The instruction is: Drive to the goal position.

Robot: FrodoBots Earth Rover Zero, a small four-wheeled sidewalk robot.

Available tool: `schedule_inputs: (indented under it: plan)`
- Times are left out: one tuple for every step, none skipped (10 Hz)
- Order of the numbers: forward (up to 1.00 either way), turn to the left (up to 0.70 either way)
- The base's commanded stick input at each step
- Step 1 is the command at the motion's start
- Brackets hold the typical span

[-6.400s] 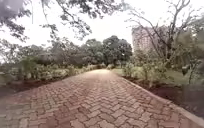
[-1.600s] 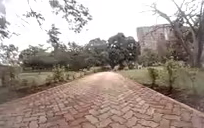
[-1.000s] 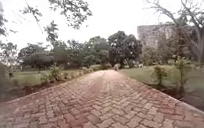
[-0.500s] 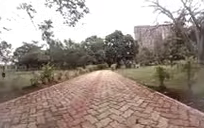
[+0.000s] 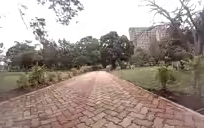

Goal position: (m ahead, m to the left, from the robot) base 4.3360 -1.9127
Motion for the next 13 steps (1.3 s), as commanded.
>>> schedule_inputs:
  plan:
    - [0.7,0.0]
    - [0.7,0.0]
    - [0.7,0.0]
    - [0.7,0.0]
    - [0.7,0.0]
    - [0.7,0.0]
    - [0.7,0.0]
    - [0.7,0.0]
    - [0.7,0.0]
    - [0.7,0.0]
    - [0.7,0.0]
    - [0.7,0.0]
    - [0.7,0.0]
